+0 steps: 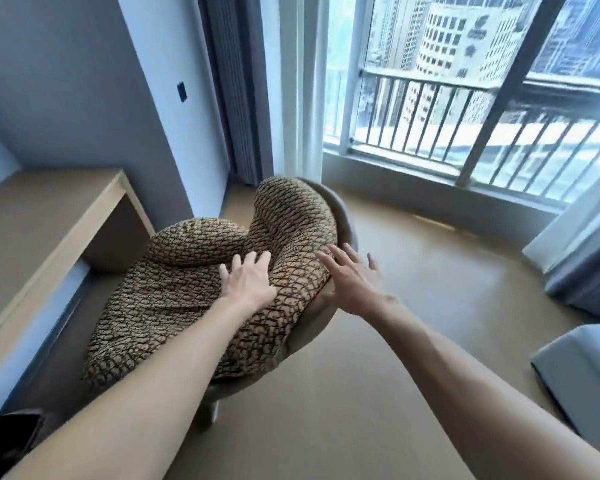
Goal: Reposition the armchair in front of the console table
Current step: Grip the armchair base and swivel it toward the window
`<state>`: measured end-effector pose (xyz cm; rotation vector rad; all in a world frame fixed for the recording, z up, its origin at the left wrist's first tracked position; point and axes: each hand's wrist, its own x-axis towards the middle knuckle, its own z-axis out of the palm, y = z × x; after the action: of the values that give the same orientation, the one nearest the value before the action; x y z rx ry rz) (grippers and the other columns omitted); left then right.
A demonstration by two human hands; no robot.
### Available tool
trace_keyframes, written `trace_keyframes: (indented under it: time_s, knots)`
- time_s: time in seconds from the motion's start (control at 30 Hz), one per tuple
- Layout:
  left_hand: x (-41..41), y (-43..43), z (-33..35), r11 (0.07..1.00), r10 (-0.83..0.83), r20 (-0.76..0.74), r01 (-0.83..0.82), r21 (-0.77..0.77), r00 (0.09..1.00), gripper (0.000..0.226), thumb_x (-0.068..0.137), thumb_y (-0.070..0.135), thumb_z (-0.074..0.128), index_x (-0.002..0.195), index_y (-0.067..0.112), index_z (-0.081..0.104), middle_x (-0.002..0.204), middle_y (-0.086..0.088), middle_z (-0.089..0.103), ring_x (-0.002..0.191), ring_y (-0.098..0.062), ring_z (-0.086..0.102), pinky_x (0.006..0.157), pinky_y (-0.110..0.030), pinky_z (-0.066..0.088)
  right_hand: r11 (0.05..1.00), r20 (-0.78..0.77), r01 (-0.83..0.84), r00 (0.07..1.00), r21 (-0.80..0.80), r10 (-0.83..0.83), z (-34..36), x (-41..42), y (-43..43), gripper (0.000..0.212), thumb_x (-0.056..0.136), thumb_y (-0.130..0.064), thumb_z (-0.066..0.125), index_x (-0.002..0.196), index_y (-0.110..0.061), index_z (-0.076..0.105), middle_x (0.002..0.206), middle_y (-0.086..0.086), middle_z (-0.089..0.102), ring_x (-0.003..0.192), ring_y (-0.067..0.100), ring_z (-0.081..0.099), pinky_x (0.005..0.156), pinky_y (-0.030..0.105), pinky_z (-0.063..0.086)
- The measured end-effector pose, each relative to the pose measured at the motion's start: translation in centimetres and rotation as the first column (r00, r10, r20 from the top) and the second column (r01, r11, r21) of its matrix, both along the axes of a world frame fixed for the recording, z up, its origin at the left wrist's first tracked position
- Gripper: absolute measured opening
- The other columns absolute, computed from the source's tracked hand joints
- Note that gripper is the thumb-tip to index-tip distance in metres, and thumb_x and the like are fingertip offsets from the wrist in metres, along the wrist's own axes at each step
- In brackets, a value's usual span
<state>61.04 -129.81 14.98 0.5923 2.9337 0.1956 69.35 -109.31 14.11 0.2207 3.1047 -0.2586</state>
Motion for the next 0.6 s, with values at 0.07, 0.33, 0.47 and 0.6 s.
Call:
trace_keyframes:
  time_s: [0.07,0.33,0.47,0.6]
  knots:
    - [1.3,2.6,0.8,1.0,-0.006,0.018,0.006,0.017,1.0,0.077,0.087,0.038,0.062,0.155,0.027,0.026,0.162,-0.004,0.031,0.148,-0.034,0.025,0.12,-0.062,0.018,1.0,0.033,0.024,0.999,-0.016,-0.023,0.7,1.2,2.3,0.088,0.084,-0.053,0.069,0.154,-0.046,0.016,0.169,-0.007,0.014,0.157,0.022,0.006,0.121,0.066,0.01]
    - [-0.7,9.4,-1.0,0.999,0.049,0.148,-0.05,-0.001,0.988,0.081,0.084,0.053,0.062,0.154,0.031,0.025,0.161,-0.002,0.03,0.145,-0.033,0.028,0.117,-0.059,0.023,0.998,0.154,0.042,0.987,-0.052,-0.033,-1.3,1.3,8.9,0.084,0.088,-0.053,0.065,0.155,-0.04,0.016,0.17,-0.005,0.011,0.157,0.023,0.007,0.121,0.067,0.01]
    - [-3.9,14.5,-4.4,0.996,0.091,0.223,-0.093,-0.003,0.971,0.08,0.08,0.057,0.065,0.149,0.034,0.03,0.156,-0.002,0.034,0.143,-0.034,0.031,0.115,-0.061,0.026,0.999,0.189,0.031,0.982,-0.044,-0.022,-2.8,-2.6,13.8,0.081,0.089,-0.047,0.064,0.155,-0.04,0.018,0.17,-0.003,0.013,0.157,0.025,0.007,0.121,0.066,0.011]
    - [-8.5,20.3,-8.3,0.987,0.157,0.292,-0.158,-0.02,0.944,0.09,0.082,0.058,0.066,0.155,0.035,0.019,0.161,-0.004,0.027,0.147,-0.035,0.025,0.116,-0.062,0.022,0.995,0.236,0.017,0.972,-0.096,0.006,-4.1,-9.1,19.7,0.08,0.09,-0.039,0.064,0.157,-0.027,0.022,0.167,0.007,0.02,0.154,0.031,0.018,0.124,0.049,0.022]
